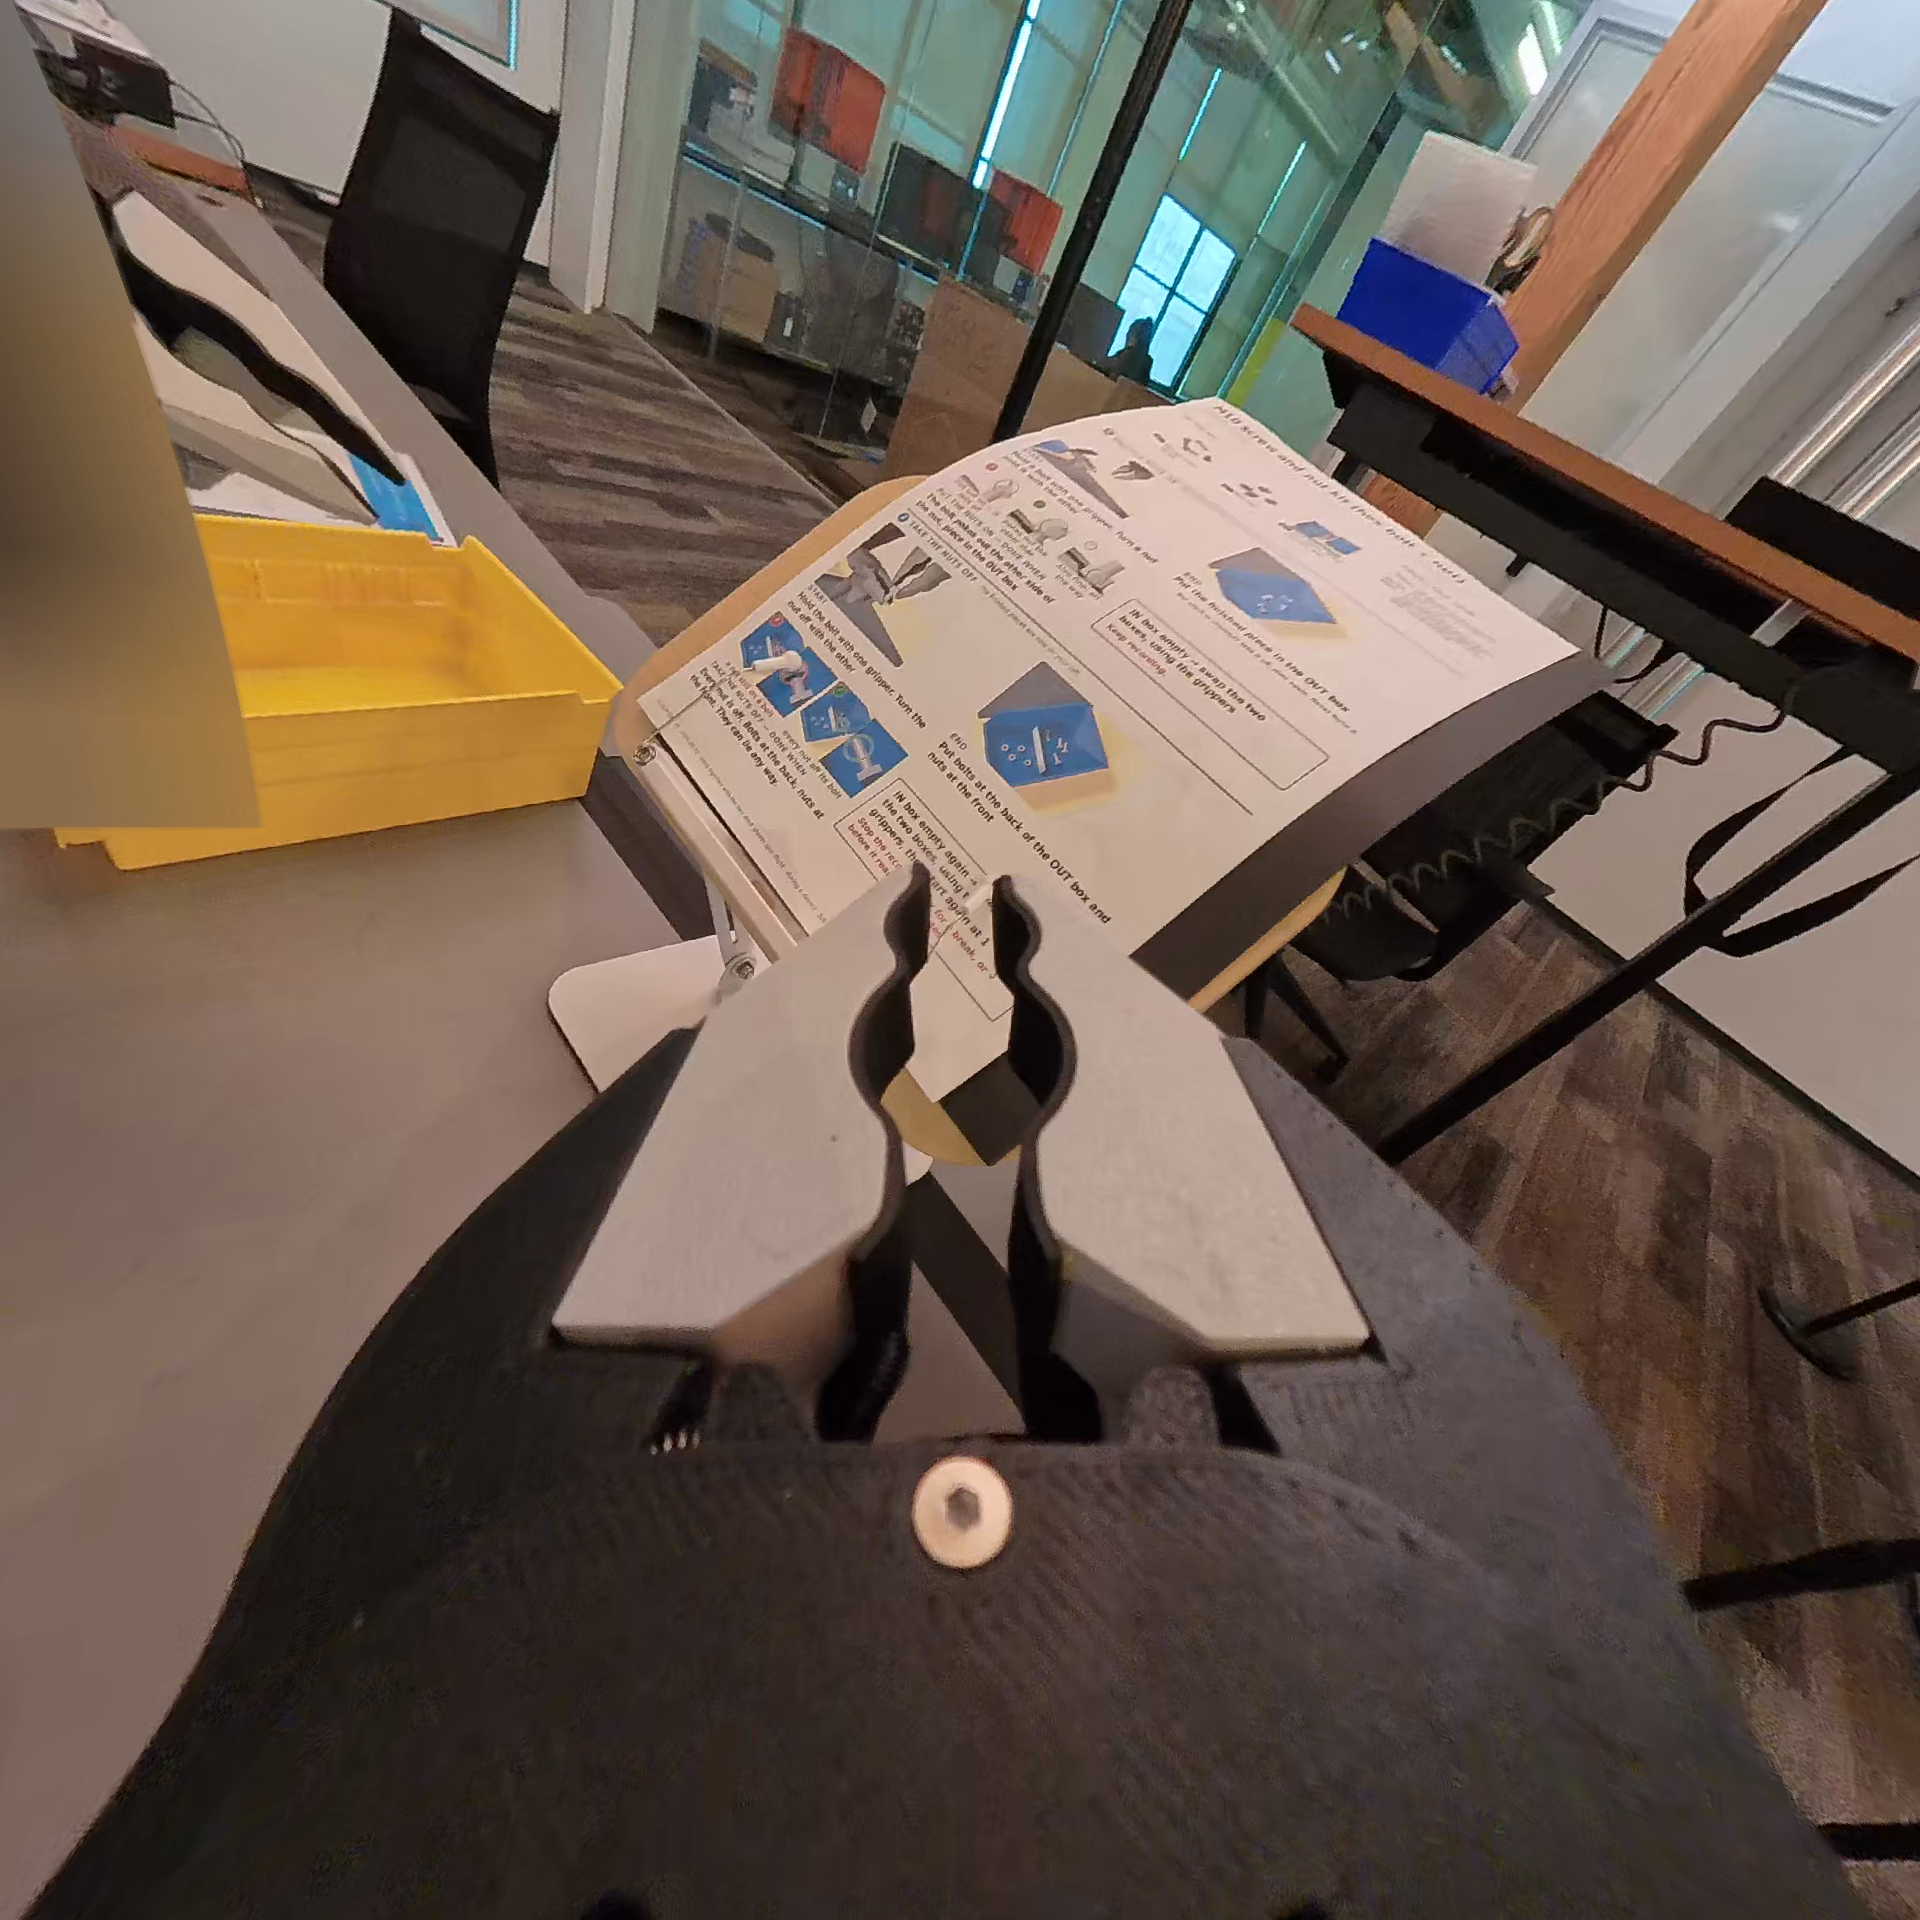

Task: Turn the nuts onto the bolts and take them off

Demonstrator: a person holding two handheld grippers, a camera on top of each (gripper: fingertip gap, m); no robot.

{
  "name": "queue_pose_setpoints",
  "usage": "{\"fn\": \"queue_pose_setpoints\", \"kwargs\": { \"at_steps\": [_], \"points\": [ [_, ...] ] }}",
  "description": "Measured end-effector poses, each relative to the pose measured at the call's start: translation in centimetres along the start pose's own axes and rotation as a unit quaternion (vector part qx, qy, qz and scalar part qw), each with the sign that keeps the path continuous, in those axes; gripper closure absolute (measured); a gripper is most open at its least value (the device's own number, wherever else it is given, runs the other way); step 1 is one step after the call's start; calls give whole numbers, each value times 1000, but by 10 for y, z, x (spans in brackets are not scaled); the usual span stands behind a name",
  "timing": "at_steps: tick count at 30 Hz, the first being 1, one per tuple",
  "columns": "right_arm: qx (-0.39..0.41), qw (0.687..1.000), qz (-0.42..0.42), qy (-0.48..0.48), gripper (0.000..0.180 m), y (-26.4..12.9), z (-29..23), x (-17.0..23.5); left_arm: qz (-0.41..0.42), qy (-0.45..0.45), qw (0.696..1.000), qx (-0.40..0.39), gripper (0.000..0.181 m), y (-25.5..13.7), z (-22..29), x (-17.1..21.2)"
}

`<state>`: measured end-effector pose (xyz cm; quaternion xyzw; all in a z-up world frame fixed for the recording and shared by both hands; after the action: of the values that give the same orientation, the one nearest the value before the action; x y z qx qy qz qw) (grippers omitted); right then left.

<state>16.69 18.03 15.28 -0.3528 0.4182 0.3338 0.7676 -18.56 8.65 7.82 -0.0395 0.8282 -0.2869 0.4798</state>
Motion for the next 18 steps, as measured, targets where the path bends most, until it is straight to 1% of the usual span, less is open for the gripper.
{"fn": "queue_pose_setpoints", "kwargs": {
  "at_steps": [2, 4, 7, 9, 10, 13, 16, 18],
  "points": [
    [-8, 1000, -5, -3, 169, 3, -3, 2, -74, -8, 997, -23, 158, -2, -18, 41],
    [-10, 1000, -11, -6, 169, 5, -4, 3, -138, -41, 989, -40, 158, 0, -34, 82],
    [-17, 1000, -12, -5, 169, 10, -6, 4, -205, -124, 971, 16, 155, 13, -32, 134],
    [-22, 1000, -18, -7, 169, 14, -8, 5, -258, -154, 954, 12, 156, 22, -32, 165],
    [-24, 999, -21, -8, 169, 16, -9, 6, -277, -173, 945, 18, 154, 28, -29, 177],
    [-29, 999, -29, -14, 168, 21, -13, 7, -294, -248, 921, 59, 149, 48, -19, 200],
    [-32, 999, -34, -19, 168, 24, -15, 8, -323, -281, 902, 57, 147, 63, -18, 221],
    [-30, 999, -36, -21, 168, 24, -14, 8, -351, -285, 891, 44, 147, 68, -19, 234]
  ]
}}
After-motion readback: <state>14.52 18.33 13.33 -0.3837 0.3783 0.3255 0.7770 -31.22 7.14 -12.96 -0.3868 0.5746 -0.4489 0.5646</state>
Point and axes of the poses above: each gripper's, where its closed fingertips meet, y out along the fingers, x out of its underside, z = x × y across the jaws, the point moved 4 cm from there along -y, back along the fingers, and after that the axes turned 8 degrees about -z, right-handed, at the moved point
